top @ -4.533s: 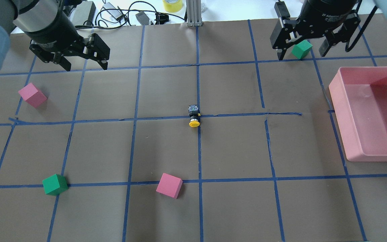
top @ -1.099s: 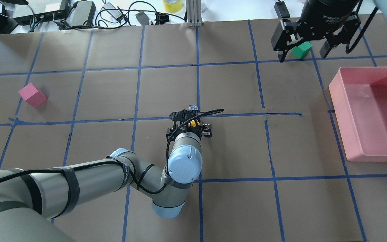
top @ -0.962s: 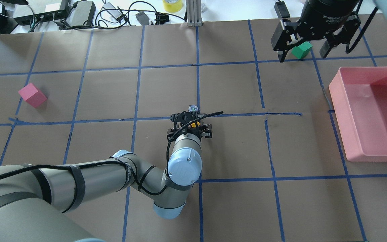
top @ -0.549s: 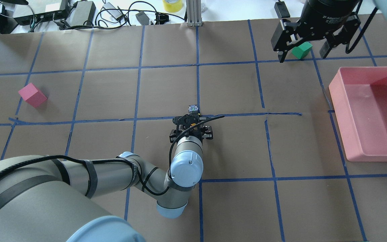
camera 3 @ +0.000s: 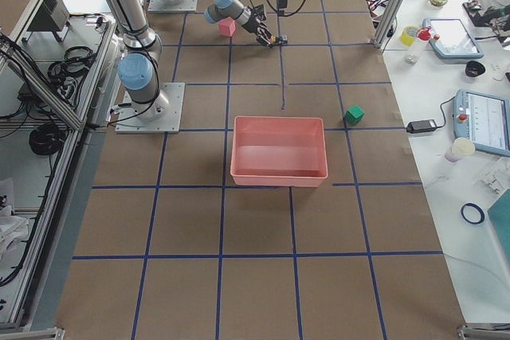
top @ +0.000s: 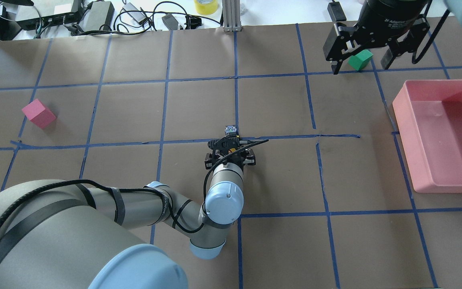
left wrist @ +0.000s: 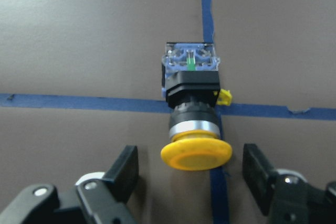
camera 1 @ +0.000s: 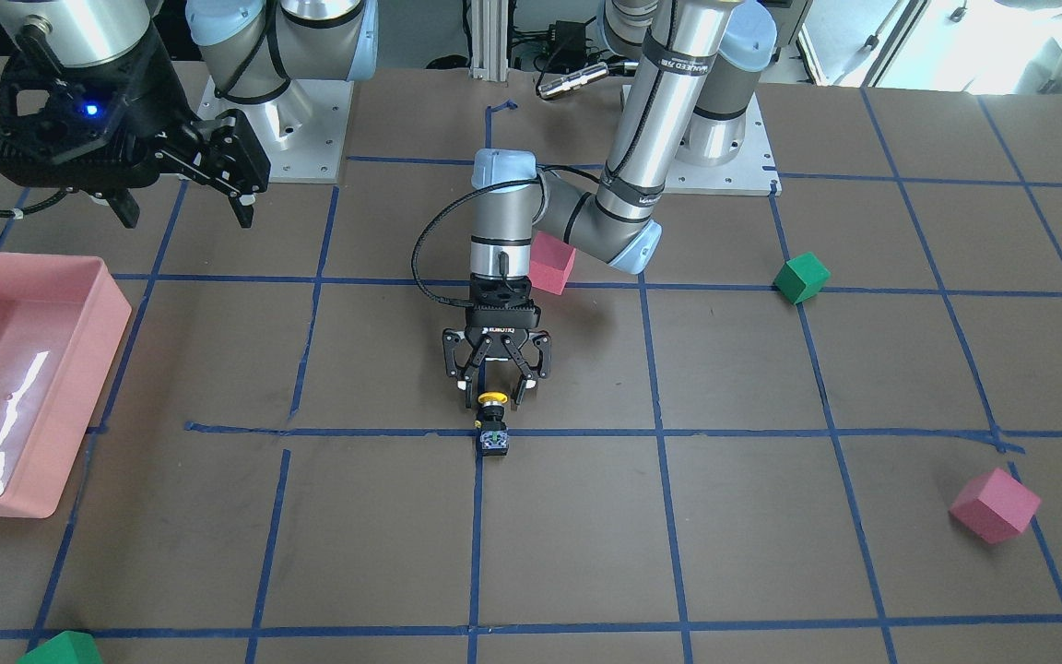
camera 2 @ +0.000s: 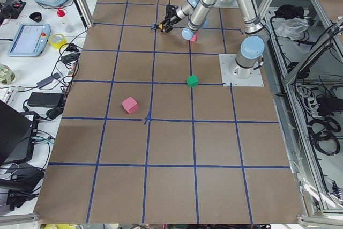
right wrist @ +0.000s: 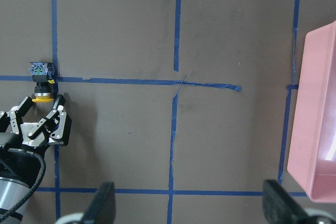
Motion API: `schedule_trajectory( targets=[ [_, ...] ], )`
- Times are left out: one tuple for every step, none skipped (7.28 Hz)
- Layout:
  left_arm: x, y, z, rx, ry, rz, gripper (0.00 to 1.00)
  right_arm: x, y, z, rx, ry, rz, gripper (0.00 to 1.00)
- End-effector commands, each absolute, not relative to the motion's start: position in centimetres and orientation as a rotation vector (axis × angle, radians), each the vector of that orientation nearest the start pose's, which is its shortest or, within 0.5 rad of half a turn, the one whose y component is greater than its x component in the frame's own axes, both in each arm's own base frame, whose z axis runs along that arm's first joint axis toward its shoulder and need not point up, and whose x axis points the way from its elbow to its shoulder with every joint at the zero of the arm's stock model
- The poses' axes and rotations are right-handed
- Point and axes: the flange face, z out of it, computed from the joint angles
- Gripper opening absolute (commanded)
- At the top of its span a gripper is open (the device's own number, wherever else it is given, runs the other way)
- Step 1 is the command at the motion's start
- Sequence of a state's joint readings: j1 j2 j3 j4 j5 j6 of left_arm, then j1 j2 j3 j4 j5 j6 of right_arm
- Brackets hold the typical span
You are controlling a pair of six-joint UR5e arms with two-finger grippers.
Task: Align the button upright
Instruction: 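Lower the left gripper and grasp the switch body near the yellow cap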
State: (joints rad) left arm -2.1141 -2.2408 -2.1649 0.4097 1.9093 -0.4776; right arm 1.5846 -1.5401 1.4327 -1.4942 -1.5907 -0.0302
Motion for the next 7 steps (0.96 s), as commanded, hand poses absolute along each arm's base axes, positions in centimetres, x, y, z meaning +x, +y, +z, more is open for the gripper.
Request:
schedule_trajectory(
  targets=[
    [-35.6, -39.5, 11.9, -0.095, 2.962, -1.229, 0.55, 13.8, -50.4, 53.3, -0.067, 3.161, -0.048, 1.0],
    [-36.1, -40.4, 12.6, -0.102, 2.962, -1.266, 0.55, 13.9, -50.4, 53.3, -0.065, 3.158, -0.046, 1.0],
    [-36.4, -40.8, 12.9, -0.104, 2.963, -1.282, 0.55, 13.9, -50.4, 53.3, -0.065, 3.158, -0.046, 1.0],
    [-36.3, -40.8, 12.8, -0.102, 2.961, -1.278, 0.51, 13.9, -50.4, 53.3, -0.065, 3.156, -0.048, 1.0],
    [-36.3, -40.7, 12.7, -0.088, 2.959, -1.264, 0.36, 13.9, -50.4, 53.3, -0.067, 3.156, -0.046, 1.0],
    [-36.3, -40.7, 12.6, -0.068, 2.955, -1.255, 0.25, 13.9, -50.4, 53.3, -0.065, 3.153, -0.046, 1.0],
    [-36.3, -40.8, 12.9, -0.069, 2.955, -1.262, 0.19, 13.9, -50.4, 53.3, -0.065, 3.149, -0.046, 1.0]
  ],
)
